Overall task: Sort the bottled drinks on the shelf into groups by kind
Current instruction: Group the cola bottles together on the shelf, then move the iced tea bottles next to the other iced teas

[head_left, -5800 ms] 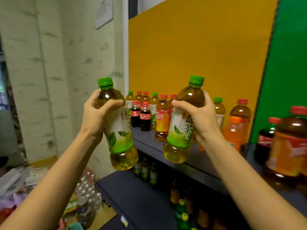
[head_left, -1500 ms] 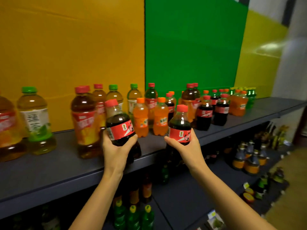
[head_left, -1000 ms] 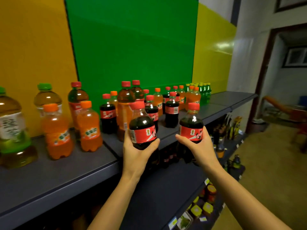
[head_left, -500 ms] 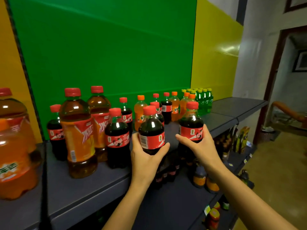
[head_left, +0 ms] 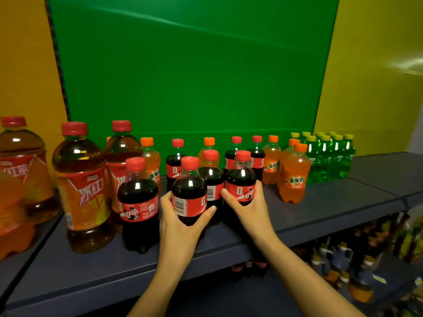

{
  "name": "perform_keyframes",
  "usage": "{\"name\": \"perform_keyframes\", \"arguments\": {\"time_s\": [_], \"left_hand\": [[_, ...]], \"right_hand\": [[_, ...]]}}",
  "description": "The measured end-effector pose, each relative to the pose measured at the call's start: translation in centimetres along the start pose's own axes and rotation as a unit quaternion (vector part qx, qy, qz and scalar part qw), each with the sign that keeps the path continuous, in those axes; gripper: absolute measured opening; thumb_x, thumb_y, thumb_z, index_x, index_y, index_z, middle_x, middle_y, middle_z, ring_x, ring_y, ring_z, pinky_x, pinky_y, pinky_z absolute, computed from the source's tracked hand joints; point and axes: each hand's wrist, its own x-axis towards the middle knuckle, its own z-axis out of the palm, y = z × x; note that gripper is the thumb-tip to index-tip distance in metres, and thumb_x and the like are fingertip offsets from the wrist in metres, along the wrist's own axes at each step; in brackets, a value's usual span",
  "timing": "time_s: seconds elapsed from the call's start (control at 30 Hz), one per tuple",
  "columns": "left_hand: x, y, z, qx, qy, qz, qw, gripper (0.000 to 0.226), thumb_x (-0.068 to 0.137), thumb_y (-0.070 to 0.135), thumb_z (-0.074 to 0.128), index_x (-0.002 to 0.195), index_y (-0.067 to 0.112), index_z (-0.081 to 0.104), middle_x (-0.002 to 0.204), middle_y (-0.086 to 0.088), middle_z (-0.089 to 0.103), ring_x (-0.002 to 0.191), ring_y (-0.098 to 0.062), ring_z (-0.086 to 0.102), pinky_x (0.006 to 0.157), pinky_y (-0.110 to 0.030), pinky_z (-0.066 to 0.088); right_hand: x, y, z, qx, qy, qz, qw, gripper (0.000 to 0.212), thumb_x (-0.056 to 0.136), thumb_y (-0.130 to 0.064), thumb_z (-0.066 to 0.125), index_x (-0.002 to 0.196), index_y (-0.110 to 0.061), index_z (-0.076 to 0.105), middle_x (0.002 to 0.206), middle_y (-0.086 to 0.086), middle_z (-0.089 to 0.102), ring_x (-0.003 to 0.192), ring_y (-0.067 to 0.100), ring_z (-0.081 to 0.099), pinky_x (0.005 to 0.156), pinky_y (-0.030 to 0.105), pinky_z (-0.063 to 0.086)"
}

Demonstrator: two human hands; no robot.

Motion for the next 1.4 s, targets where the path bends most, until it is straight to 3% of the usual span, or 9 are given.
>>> {"name": "perform_keyframes", "arguments": {"time_s": [0.2,0.63,0.8,0.93,1.0,1.1,1.2,1.3,1.4], "left_hand": [[0.6,-0.6,0.9,0.095,0.052,0.01,0.994,0.079,0.06,0.042,0.075,0.122,0.023,0.03,0.126,-0.004,0.049,0.114,-0.019,0.051,0.093,-0.03,0.044],[1.0,-0.3,2.7,0.212,0.115,0.037,0.97,0.071,0.073,0.032,0.074,0.128,0.013,0.032,0.119,0.005,0.05,0.104,-0.009,0.052,0.082,-0.02,0.04],[0.9,-0.2,2.8,0.224,0.115,0.029,0.967,0.071,0.077,0.033,0.071,0.132,0.012,0.031,0.126,0.002,0.05,0.113,-0.013,0.052,0.088,-0.022,0.042],[0.0,0.3,2.6,0.245,0.106,0.032,0.963,0.084,0.08,0.034,0.068,0.144,0.013,0.018,0.143,0.0,0.036,0.131,-0.013,0.037,0.108,-0.032,0.036],[-1.0,0.8,2.3,0.248,0.089,0.037,0.964,0.086,0.082,0.035,0.065,0.146,0.018,0.011,0.148,0.008,0.026,0.137,-0.008,0.026,0.111,-0.026,0.027],[-2.5,1.8,1.3,0.259,0.073,0.052,0.962,0.077,0.084,0.037,0.061,0.145,0.024,0.016,0.141,0.02,0.023,0.132,0.005,0.023,0.106,-0.013,0.021],[-3.5,3.1,-0.4,0.253,0.085,0.083,0.96,0.046,0.082,0.036,0.063,0.124,0.029,0.045,0.121,0.025,0.048,0.114,0.01,0.045,0.093,-0.006,0.038],[-4.0,4.9,-2.9,0.216,0.127,0.121,0.96,0.014,0.081,0.024,0.066,0.094,0.027,0.061,0.089,0.016,0.064,0.089,0.0,0.06,0.077,-0.017,0.049],[-3.2,6.3,-6.2,0.19,0.182,0.165,0.951,0.009,0.082,0.031,0.066,0.086,0.026,0.06,0.084,0.01,0.064,0.08,-0.007,0.061,0.068,-0.016,0.048]], "right_hand": [[1.6,1.2,0.7,0.023,-0.067,-0.004,0.997,0.064,0.072,-0.032,0.076,0.121,-0.033,0.034,0.12,-0.007,0.056,0.11,0.006,0.055,0.091,0.02,0.045],[2.3,2.3,2.1,0.05,-0.227,0.001,0.973,0.072,0.087,-0.039,0.055,0.143,-0.025,0.013,0.14,-0.002,0.04,0.129,0.012,0.04,0.11,0.037,0.033],[2.4,2.3,2.0,0.038,-0.239,-0.003,0.97,0.073,0.088,-0.042,0.054,0.145,-0.027,0.011,0.143,-0.004,0.037,0.131,0.012,0.037,0.111,0.036,0.031],[2.0,1.9,1.7,0.031,-0.209,-0.022,0.977,0.076,0.081,-0.05,0.056,0.144,-0.026,0.02,0.142,-0.005,0.037,0.132,0.012,0.036,0.112,0.038,0.03],[1.8,1.4,1.3,0.02,-0.175,-0.05,0.983,0.081,0.077,-0.056,0.055,0.144,-0.024,0.023,0.143,-0.007,0.033,0.134,0.01,0.03,0.112,0.034,0.027],[1.6,0.2,0.9,-0.001,-0.124,-0.116,0.985,0.073,0.08,-0.05,0.053,0.142,-0.022,0.025,0.136,-0.015,0.028,0.129,0.0,0.025,0.104,0.013,0.02],[1.8,-1.6,1.1,-0.004,-0.086,-0.194,0.977,0.058,0.082,-0.034,0.053,0.135,-0.022,0.033,0.131,-0.013,0.032,0.123,-0.004,0.028,0.099,-0.001,0.017],[2.1,-4.1,1.6,0.02,-0.07,-0.255,0.964,0.044,0.084,-0.023,0.054,0.126,-0.018,0.043,0.123,-0.008,0.041,0.116,-0.002,0.039,0.101,0.008,0.027],[2.2,-7.4,3.0,0.053,-0.1,-0.276,0.954,0.032,0.086,-0.019,0.054,0.117,-0.022,0.048,0.114,-0.014,0.046,0.108,0.004,0.05,0.094,0.016,0.04]]}}
